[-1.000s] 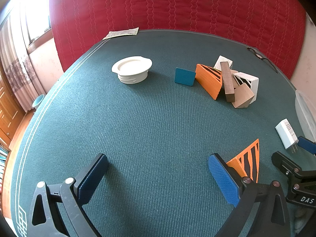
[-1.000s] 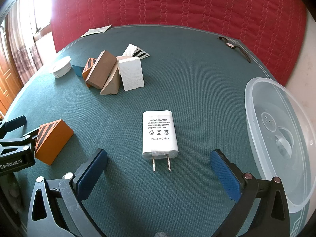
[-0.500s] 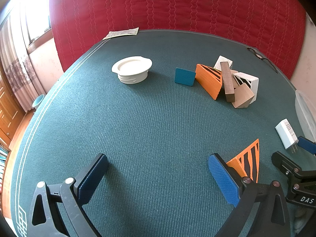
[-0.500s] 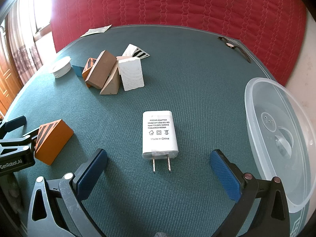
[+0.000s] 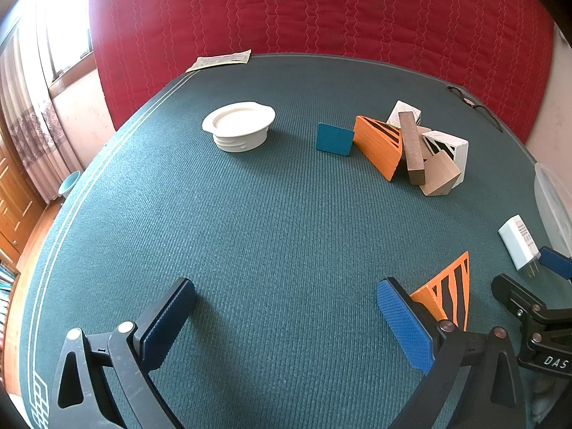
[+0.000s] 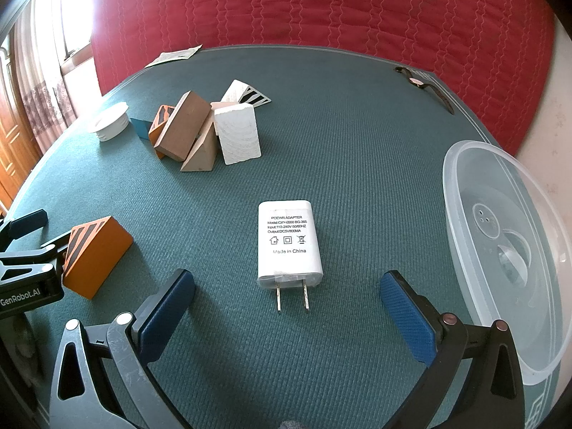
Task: Organize rigid objects
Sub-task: 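Move the right gripper toward the white power adapter on the table, then grasp the white adapter with the right gripper while the left grasps the orange striped triangle, then carry the adapter into the clear bowl and open the right gripper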
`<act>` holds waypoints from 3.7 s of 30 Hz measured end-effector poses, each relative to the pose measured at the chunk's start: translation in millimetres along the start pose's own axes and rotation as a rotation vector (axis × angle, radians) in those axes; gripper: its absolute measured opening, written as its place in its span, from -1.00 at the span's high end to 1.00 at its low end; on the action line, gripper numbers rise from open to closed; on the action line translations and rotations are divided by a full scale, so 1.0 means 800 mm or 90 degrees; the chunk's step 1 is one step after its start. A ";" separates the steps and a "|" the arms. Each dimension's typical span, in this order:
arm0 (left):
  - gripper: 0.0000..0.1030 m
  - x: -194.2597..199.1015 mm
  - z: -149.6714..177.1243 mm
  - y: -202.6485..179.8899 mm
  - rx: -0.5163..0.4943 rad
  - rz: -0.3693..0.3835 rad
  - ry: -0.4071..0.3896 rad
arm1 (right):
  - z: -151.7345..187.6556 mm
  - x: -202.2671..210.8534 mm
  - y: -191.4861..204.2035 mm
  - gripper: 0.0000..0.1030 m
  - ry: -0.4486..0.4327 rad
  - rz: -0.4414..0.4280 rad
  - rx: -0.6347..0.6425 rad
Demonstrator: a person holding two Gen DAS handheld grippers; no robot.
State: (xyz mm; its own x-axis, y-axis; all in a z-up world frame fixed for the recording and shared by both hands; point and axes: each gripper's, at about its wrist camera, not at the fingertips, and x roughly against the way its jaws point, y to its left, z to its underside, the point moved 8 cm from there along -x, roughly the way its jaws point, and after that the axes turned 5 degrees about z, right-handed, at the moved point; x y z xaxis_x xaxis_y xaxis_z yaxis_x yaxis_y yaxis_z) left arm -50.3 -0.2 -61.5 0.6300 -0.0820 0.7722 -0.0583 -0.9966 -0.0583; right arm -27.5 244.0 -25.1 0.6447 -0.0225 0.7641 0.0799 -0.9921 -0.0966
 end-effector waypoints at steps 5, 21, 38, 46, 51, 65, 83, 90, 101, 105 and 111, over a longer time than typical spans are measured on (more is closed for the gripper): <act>-1.00 0.000 0.000 0.000 0.000 0.000 0.000 | 0.000 0.000 0.000 -1.00 0.000 0.000 0.000; -0.99 0.020 0.014 0.012 -0.010 0.046 0.005 | 0.007 0.011 0.002 -1.00 -0.005 -0.032 0.014; -0.99 0.068 0.010 -0.061 -0.143 0.048 -0.077 | -0.019 0.051 -0.014 -0.36 -0.070 -0.152 -0.042; -0.84 0.041 0.008 -0.081 -0.156 0.048 -0.052 | -0.017 0.037 -0.008 -0.28 -0.057 -0.138 -0.029; -0.47 0.023 0.007 -0.086 -0.148 0.045 -0.029 | -0.023 0.036 -0.005 -0.28 -0.066 -0.125 -0.017; 0.41 0.021 0.002 -0.087 -0.119 0.076 -0.010 | -0.023 0.019 0.002 0.23 -0.054 -0.107 0.004; 0.41 0.050 -0.012 -0.089 -0.113 0.087 -0.044 | -0.032 0.038 -0.010 0.39 -0.078 -0.120 -0.031; 0.41 0.063 -0.016 -0.098 -0.119 0.096 -0.059 | -0.048 0.061 -0.045 0.39 -0.109 -0.097 -0.080; 0.41 0.077 -0.022 -0.120 -0.130 0.113 -0.073 | -0.046 0.082 -0.147 0.39 -0.127 -0.020 -0.182; 0.41 0.083 -0.023 -0.127 -0.133 0.118 -0.078 | -0.042 0.091 -0.186 0.39 -0.132 0.012 -0.215; 0.41 0.093 -0.025 -0.138 -0.142 0.124 -0.087 | -0.035 0.103 -0.233 0.39 -0.136 0.067 -0.253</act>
State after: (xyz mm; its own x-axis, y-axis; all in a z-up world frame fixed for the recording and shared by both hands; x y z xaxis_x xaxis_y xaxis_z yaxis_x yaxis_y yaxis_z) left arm -12.5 104.1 15.0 0.6871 -0.2863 0.6677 -0.3464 -0.9370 -0.0453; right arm -10.5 424.0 74.1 0.7798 -0.1404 0.6101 -0.2645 -0.9572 0.1178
